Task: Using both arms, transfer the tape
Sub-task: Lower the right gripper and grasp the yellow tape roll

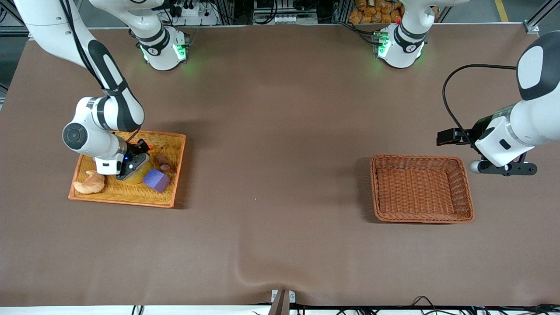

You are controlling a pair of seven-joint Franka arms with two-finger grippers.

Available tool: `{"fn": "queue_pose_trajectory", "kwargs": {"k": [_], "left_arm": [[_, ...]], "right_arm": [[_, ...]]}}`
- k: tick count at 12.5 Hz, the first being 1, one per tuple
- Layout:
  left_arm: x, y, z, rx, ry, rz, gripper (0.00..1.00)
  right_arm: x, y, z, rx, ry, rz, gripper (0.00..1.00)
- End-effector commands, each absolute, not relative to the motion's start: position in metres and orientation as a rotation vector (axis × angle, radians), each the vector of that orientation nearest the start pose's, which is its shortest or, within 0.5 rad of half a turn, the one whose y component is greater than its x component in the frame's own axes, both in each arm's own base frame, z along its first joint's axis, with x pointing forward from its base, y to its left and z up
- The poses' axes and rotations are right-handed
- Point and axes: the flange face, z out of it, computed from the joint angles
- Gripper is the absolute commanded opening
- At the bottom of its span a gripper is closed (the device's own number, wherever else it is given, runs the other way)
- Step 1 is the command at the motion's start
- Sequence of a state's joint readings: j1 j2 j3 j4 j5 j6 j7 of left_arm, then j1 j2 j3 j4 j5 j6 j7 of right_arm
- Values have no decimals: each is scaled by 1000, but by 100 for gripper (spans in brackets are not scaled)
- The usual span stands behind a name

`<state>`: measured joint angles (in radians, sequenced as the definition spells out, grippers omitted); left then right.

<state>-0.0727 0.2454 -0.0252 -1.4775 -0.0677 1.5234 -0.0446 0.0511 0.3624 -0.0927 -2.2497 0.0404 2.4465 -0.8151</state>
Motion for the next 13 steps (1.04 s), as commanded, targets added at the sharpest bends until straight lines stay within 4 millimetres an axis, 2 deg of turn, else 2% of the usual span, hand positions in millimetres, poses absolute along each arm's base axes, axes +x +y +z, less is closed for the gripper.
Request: {"fn": "queue_pose_trajectory", "kwargs": {"k": [1,2,4,6,7,8,11,13], "left_arm": [[608,-64,526,-3196,49,339,100],[608,-63,527,-3199,49,335,100],[609,-63,526,-3200,46,338,100],[608,-63,526,-3199,46,340,100],[608,-63,527,-3200,46,338,100],[608,-63,527,-3200,49,337,100],[608,-63,527,-3200,46,338,100],[608,-63,526,-3200,49,340,100]], "right_arm": [[537,-23,220,-2844,-1106,217,0],[546,-25,240,-2830,-1100,245,0],[570,-13,302,-2800,-1100,289,0],[595,7,356,-2805,-1047,346,0],[600,17,375,-2821,-1006,362,0],[601,43,390,-2826,-1006,379,0],[594,115,416,-2874,-951,418,0],[586,171,432,-2918,-827,395,0]]}}
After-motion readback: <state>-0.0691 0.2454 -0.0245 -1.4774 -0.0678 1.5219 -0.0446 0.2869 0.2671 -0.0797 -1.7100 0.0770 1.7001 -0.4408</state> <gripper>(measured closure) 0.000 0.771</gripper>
